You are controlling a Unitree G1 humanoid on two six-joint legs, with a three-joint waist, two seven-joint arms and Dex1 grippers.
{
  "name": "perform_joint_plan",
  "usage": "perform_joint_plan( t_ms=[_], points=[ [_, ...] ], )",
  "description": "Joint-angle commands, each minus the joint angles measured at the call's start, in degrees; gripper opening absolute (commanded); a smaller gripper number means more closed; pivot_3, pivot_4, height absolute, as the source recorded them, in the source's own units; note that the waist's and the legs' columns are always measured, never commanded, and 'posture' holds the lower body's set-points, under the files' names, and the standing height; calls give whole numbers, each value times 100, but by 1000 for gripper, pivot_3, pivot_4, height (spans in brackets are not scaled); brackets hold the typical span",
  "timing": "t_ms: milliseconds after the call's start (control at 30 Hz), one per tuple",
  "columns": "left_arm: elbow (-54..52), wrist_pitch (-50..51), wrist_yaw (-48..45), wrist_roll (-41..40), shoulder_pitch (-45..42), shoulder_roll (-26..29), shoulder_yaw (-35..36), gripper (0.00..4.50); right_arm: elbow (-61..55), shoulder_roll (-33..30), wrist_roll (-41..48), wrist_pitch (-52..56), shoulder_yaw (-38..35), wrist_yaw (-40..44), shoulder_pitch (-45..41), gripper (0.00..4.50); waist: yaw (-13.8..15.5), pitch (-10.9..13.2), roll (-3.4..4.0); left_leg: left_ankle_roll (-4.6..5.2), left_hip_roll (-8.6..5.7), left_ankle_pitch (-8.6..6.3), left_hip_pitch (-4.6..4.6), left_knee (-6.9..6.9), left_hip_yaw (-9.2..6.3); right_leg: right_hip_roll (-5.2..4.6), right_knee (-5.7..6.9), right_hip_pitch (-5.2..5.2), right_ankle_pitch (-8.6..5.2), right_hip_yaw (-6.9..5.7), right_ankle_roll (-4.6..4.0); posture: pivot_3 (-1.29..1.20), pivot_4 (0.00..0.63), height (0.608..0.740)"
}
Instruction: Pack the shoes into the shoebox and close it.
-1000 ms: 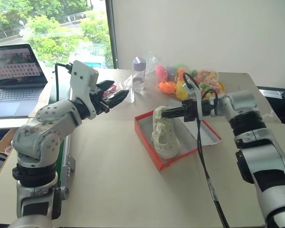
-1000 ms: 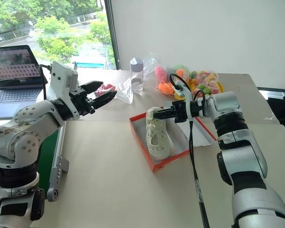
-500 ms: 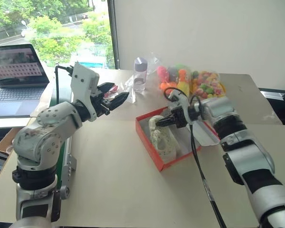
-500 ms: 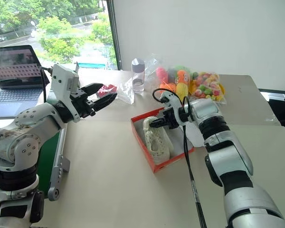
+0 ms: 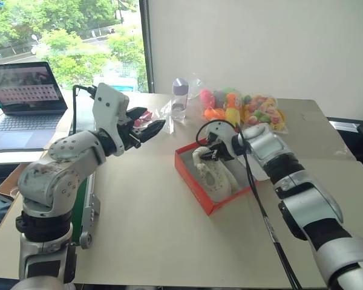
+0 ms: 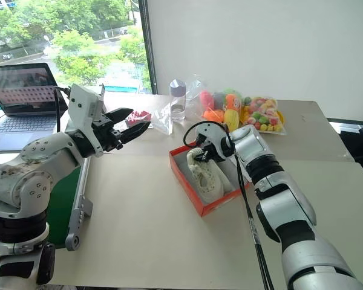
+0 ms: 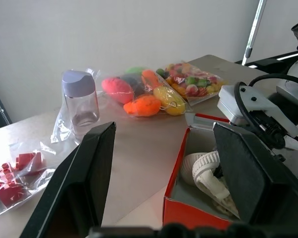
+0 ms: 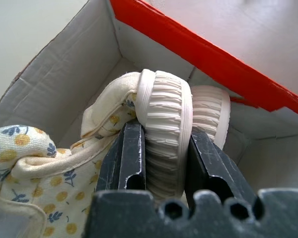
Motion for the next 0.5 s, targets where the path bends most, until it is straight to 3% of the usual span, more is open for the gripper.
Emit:
perform_joint_plan(
  t_ms=[33, 333, 400, 500],
  points=[
    [-108, -137, -52, 92, -47, 53, -46, 3334, 302, 262, -356, 160, 135, -354, 358, 678, -24, -12, -5, 0, 0, 0, 0, -6, 0, 0, -1, -3, -1, 0, -1, 0, 150, 740],
    [-72, -162, -111, 175, -55, 88, -72, 3334, 1745, 795, -879, -599, 157, -1120, 262, 678, -92, -140, -23, -15, 13, -10, 51, -22, 2, 7, -2, 34, -13, -2, -19, 0, 150, 740],
    [-75, -165, -123, 188, -55, 91, -74, 3334, 1951, 854, -956, -739, 154, -1190, 270, 1619, -101, -152, 6, -17, 17, -12, 87, -25, 0, 6, -16, 61, -14, -4, -18, 0, 150, 740],
    [-80, -169, -147, 216, -47, 96, -79, 3334, 2149, 927, -1003, -868, 76, -1268, 253, 2409, -81, -196, 34, -17, 42, -14, 76, -68, -6, 18, -113, 72, -14, -35, -14, 0, 150, 740]
  ],
)
